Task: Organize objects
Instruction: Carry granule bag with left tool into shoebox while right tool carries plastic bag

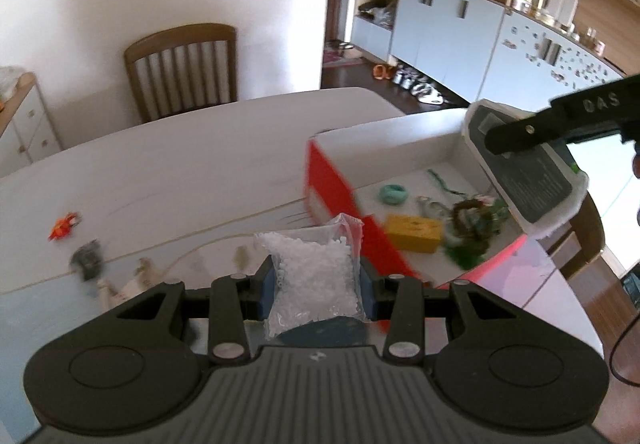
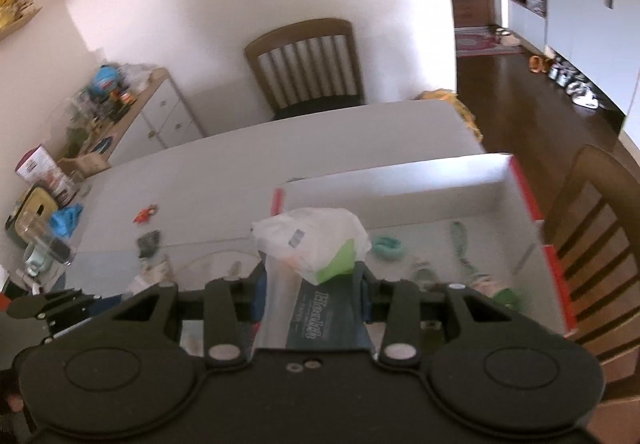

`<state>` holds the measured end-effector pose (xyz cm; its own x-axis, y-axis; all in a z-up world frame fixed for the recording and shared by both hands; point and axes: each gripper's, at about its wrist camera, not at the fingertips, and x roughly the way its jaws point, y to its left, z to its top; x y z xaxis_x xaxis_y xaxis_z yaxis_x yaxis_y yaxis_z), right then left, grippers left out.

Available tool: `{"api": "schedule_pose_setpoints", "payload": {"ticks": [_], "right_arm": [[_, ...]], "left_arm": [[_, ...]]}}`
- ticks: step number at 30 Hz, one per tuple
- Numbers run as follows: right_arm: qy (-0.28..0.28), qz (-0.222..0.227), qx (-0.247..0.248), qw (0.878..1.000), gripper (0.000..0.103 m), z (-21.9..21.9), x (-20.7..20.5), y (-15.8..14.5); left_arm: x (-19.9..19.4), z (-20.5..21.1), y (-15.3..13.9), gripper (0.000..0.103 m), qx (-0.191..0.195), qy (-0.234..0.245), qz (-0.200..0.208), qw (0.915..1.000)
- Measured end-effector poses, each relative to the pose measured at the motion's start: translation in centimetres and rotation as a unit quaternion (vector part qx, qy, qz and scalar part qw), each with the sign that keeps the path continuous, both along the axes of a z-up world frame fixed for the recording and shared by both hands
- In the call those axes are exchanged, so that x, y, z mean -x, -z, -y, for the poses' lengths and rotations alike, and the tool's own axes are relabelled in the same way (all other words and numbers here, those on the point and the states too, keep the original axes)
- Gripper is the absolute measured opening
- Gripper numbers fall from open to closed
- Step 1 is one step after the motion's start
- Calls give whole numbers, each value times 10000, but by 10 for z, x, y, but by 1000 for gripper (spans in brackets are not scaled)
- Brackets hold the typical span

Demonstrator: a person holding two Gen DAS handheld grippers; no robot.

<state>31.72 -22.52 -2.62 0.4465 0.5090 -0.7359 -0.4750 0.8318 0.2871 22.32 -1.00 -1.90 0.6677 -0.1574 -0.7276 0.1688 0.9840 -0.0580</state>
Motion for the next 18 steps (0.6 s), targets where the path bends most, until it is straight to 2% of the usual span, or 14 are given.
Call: {"api": "schedule_pose_setpoints", "payload": {"ticks": [10, 18], "right_arm": [[260, 33, -30, 9997, 41, 57, -41, 11], [273, 3, 40, 9996, 41, 68, -72, 28]], "left_arm": [[-25, 78, 8, 40, -52, 294, -34, 9995], [-57, 114, 22, 40, -106, 303, -199, 9993]]}}
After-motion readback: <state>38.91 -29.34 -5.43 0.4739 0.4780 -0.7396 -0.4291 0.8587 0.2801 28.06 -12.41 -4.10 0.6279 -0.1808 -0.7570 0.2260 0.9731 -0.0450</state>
